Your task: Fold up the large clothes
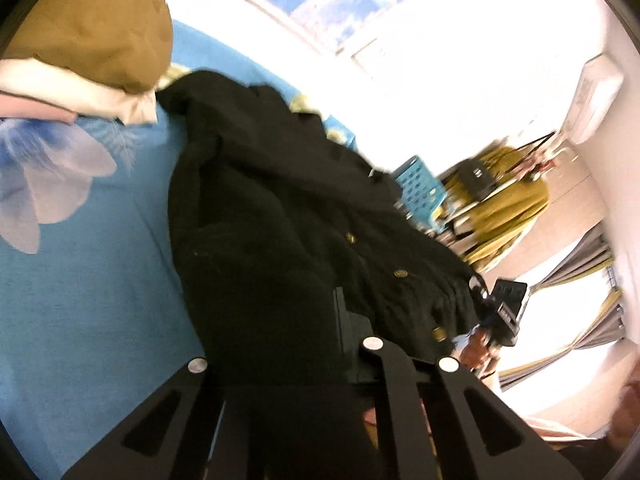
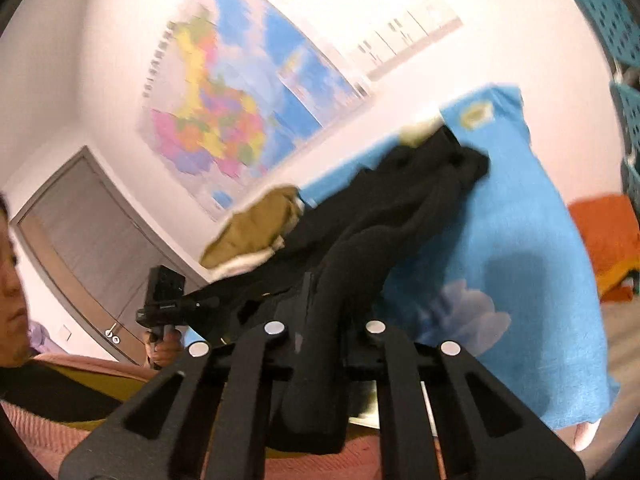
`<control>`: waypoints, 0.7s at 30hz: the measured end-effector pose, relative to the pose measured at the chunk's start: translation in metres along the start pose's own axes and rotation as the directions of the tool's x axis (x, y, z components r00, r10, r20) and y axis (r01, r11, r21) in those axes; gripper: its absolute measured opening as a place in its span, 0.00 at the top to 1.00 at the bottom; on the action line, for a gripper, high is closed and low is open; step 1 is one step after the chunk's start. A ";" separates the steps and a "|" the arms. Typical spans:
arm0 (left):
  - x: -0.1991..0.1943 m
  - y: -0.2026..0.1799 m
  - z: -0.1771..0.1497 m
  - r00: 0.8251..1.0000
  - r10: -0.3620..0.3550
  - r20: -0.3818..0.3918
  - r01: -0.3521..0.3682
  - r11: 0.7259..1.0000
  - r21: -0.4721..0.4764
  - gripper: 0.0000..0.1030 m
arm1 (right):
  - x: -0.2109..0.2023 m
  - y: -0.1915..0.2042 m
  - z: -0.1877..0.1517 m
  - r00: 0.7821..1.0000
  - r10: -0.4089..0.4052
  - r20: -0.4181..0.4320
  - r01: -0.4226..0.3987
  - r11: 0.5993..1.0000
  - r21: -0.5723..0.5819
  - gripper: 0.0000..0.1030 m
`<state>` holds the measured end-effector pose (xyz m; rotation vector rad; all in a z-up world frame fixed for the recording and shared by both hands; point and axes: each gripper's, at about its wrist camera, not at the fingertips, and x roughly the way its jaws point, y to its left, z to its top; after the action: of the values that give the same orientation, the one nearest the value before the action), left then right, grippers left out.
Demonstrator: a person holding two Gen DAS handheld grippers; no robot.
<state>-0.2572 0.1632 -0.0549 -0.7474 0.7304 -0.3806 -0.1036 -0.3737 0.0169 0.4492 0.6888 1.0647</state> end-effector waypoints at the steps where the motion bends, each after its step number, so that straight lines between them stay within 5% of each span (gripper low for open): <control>1: -0.006 -0.002 -0.001 1.000 -0.003 0.013 0.003 1.000 0.008 0.94 | -0.007 0.008 0.000 1.000 -0.002 0.011 0.002 1.000 -0.020 0.91; 7: -0.031 -0.001 -0.008 0.994 -0.089 0.063 0.091 0.995 -0.030 0.94 | -0.020 0.027 -0.007 0.999 0.018 0.046 -0.017 0.999 -0.040 0.92; 14: -0.017 0.026 0.019 0.996 -0.089 0.009 0.090 0.989 -0.121 0.94 | 0.001 0.013 0.012 1.000 -0.001 0.021 0.000 0.999 0.040 0.92; 21: -0.015 0.013 0.063 0.997 -0.070 -0.015 0.068 0.991 -0.112 0.94 | 0.019 0.006 0.057 0.999 -0.002 0.050 -0.002 0.996 0.087 0.91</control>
<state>-0.2215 0.2102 -0.0261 -0.8770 0.7498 -0.4126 -0.0618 -0.3543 0.0554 0.5488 0.6927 1.0228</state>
